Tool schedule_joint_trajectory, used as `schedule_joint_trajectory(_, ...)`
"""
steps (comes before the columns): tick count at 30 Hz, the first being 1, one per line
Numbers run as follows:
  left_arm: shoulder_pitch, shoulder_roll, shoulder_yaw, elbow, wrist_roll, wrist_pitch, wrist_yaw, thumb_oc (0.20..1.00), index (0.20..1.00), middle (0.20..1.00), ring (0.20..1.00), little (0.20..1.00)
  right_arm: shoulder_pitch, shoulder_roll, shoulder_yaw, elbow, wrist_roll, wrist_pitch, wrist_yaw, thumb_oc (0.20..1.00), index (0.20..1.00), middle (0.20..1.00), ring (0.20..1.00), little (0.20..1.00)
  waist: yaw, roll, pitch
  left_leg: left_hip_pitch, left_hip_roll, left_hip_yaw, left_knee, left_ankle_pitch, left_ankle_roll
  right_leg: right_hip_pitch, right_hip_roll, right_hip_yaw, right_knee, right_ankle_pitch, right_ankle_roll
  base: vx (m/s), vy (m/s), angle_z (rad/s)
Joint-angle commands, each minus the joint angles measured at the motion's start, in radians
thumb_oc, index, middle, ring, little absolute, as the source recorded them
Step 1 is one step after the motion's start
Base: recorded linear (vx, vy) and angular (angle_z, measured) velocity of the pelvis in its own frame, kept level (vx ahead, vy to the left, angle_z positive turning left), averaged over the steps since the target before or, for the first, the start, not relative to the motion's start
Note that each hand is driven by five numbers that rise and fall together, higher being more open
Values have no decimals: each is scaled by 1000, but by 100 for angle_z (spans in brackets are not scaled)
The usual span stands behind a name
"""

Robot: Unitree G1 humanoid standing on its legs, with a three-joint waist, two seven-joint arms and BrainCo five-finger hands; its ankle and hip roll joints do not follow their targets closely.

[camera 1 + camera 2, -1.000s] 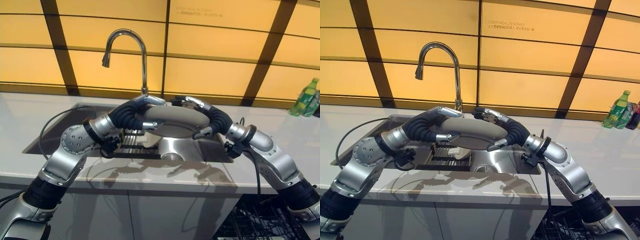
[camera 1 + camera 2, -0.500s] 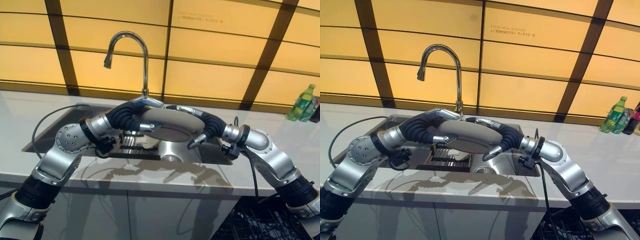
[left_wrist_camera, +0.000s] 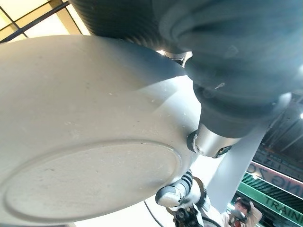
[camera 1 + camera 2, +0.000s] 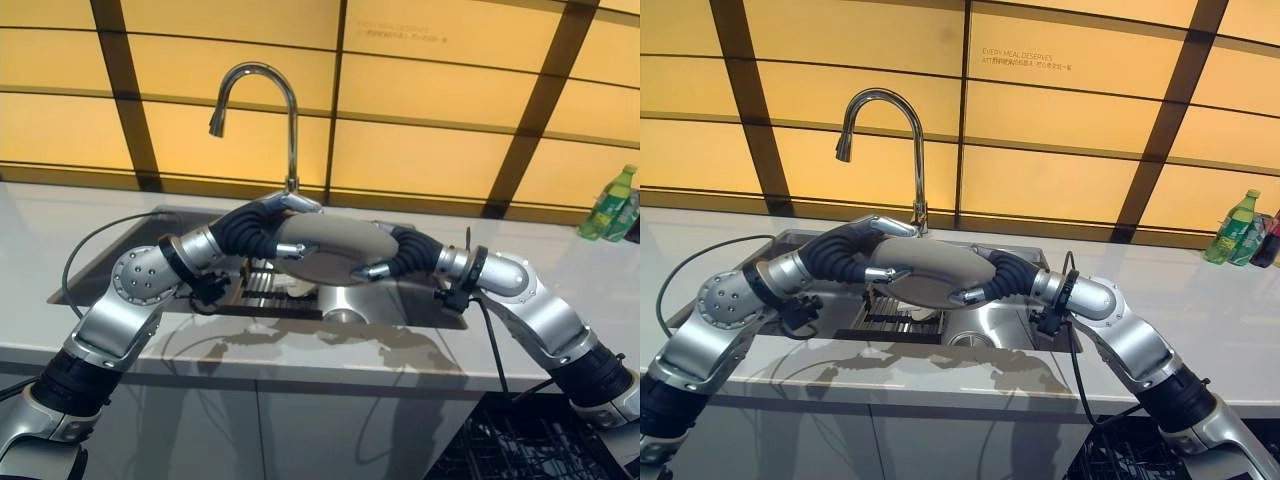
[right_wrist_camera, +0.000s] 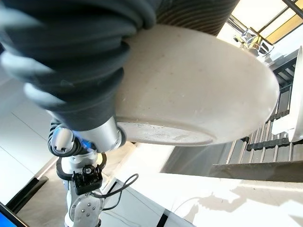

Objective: Pick up plates and place into dishwasher.

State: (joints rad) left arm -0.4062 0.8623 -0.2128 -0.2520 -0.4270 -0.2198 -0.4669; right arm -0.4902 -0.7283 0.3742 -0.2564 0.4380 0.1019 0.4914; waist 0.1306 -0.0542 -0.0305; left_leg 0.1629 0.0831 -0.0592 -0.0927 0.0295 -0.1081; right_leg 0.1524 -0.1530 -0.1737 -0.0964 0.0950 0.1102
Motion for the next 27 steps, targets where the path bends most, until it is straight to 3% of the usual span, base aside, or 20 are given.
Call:
schedule_joint_trajectory(1, -100, -83, 16, 6, -63, -34, 72, 200, 200, 200, 200, 200, -127, 21, 63, -54, 12, -21, -34, 200, 200, 200, 200, 200, 22, 40, -13, -19, -47, 19, 20, -58, 58, 12, 2, -35, 47, -108, -6, 0, 0, 0)
schedule_joint_trajectory(9, -96, -96, 30, 11, -59, -40, 66, 200, 200, 200, 200, 200, -107, 25, 38, -48, -14, -16, -46, 200, 200, 200, 200, 200, 12, 42, -11, -16, -43, 32, 22, -59, 58, 9, 2, -33, 63, -117, -10, 0, 0, 0)
schedule_joint_trajectory(13, -96, -97, 38, 18, -40, -33, 113, 200, 200, 200, 200, 200, -92, 14, 8, -45, -30, -34, -93, 200, 200, 200, 200, 200, 3, 45, -10, -11, -37, 42, 20, -59, 56, 12, 3, -32, 68, -121, -10, 0, 0, 0)
schedule_joint_trajectory(14, -95, -96, 45, 25, -42, -30, 142, 498, 498, 498, 498, 498, -85, 14, -10, -45, -41, -41, -117, 200, 200, 200, 200, 200, 0, 46, -11, -10, -36, 43, 20, -59, 56, 12, 3, -31, 69, -122, -10, 0, 0, 0)
schedule_joint_trajectory(15, -87, -98, 56, 28, -35, -28, 164, 915, 915, 915, 915, 915, -75, 13, -28, -44, -50, -47, -135, 200, 200, 200, 200, 200, -2, 47, -10, -9, -35, 45, 20, -60, 56, 12, 4, -31, 71, -123, -10, 0, 0, 0)
schedule_joint_trajectory(16, -72, -101, 72, 34, -20, -33, 191, 1000, 1000, 1000, 1000, 1000, -64, 14, -53, -46, -59, -48, -149, 200, 200, 200, 200, 200, -4, 48, -12, -9, -34, 45, 20, -61, 57, 10, 4, -28, 73, -125, -11, 0, 0, 0)
schedule_joint_trajectory(23, 25, -125, 234, 42, -67, -91, 412, 1000, 1000, 1000, 1000, 1000, 23, 12, -208, -45, -124, -67, -207, 200, 200, 200, 200, 200, -17, 49, -18, -12, -33, 52, 21, -60, 62, 2, 9, -12, 72, -120, -14, 0, 0, 0)
schedule_joint_trajectory(27, 49, -138, 289, 32, -56, -89, 530, 1000, 1000, 1000, 1000, 1000, 47, -5, -274, -50, -140, -54, -241, 200, 200, 200, 200, 200, -33, 49, -18, -8, -30, 62, 19, -65, 62, 0, 12, 1, 70, -122, -15, 3, 1, -1)
